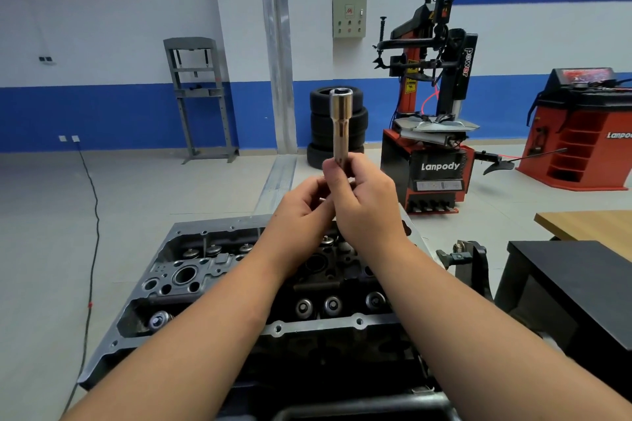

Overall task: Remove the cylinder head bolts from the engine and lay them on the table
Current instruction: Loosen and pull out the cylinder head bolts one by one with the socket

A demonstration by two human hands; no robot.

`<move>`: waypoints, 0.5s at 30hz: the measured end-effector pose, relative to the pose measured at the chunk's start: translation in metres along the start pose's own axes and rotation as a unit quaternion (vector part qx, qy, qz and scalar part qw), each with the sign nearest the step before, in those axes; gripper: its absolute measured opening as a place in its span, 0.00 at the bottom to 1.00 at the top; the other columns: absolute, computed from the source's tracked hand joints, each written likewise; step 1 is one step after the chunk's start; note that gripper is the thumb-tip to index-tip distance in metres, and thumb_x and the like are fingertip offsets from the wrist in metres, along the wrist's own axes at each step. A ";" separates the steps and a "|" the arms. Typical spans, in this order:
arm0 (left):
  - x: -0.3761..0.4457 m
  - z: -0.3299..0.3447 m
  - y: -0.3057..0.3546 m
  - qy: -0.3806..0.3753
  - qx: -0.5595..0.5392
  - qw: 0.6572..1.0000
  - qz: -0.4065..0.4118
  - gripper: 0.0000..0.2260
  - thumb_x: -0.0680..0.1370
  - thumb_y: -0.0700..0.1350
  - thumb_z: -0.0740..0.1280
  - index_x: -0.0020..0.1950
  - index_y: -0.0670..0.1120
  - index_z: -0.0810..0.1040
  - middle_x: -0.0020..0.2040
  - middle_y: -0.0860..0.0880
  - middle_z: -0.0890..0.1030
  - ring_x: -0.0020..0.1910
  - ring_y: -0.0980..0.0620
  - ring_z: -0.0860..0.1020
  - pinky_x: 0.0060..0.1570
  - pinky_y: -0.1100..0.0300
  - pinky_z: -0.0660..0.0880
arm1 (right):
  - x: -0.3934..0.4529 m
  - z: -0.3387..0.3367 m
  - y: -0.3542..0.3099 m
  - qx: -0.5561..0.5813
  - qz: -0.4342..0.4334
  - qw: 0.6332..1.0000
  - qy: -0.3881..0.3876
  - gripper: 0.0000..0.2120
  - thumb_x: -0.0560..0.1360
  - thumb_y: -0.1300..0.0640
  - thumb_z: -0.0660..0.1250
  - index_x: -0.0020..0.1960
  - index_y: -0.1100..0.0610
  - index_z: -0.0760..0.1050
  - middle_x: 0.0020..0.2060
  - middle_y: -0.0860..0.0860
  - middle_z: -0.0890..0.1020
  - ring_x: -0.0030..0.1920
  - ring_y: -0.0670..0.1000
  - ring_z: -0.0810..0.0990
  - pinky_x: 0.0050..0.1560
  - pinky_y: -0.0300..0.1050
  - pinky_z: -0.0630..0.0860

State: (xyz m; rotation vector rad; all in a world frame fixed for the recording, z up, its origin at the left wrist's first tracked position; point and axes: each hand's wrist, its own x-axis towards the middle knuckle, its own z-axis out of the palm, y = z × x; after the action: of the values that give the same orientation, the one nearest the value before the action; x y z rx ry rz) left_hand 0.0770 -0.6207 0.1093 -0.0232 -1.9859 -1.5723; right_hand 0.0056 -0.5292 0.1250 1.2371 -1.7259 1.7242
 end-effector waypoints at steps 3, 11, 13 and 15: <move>-0.002 0.002 0.003 -0.021 0.005 1.000 0.004 0.10 0.84 0.55 0.63 0.61 0.60 0.82 0.55 0.53 0.87 0.57 0.53 0.84 0.56 0.56 0.82 | 0.000 0.002 0.002 0.007 0.011 1.000 -0.015 0.13 0.81 0.48 0.59 0.44 0.54 0.76 0.33 0.45 0.76 0.37 0.45 0.75 0.36 0.31 0.68; -0.001 0.000 0.002 0.013 0.010 1.000 0.026 0.10 0.80 0.47 0.70 0.58 0.61 0.82 0.53 0.52 0.87 0.52 0.52 0.86 0.49 0.54 0.84 | -0.001 -0.001 0.002 -0.025 -0.007 0.999 0.019 0.06 0.76 0.47 0.68 0.46 0.47 0.73 0.38 0.44 0.80 0.39 0.44 0.78 0.38 0.31 0.71; -0.001 0.001 0.002 0.009 0.006 1.000 0.017 0.07 0.83 0.49 0.68 0.59 0.58 0.82 0.53 0.51 0.87 0.54 0.50 0.85 0.54 0.51 0.84 | -0.001 0.000 0.002 -0.019 -0.002 1.000 0.000 0.05 0.78 0.47 0.65 0.46 0.48 0.74 0.38 0.45 0.80 0.39 0.45 0.79 0.40 0.37 0.73; -0.003 0.001 0.003 -0.006 0.002 1.000 0.005 0.09 0.85 0.51 0.63 0.60 0.57 0.82 0.54 0.52 0.87 0.56 0.52 0.84 0.56 0.53 0.83 | 0.000 0.001 0.002 -0.024 0.005 0.999 -0.024 0.08 0.79 0.47 0.61 0.47 0.49 0.75 0.38 0.43 0.79 0.42 0.45 0.78 0.42 0.36 0.71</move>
State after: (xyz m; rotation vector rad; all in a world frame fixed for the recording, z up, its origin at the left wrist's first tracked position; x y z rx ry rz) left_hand 0.0797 -0.6177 0.1106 -0.0405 -1.9949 -1.5639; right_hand 0.0044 -0.5302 0.1238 1.2604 -1.7920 1.6626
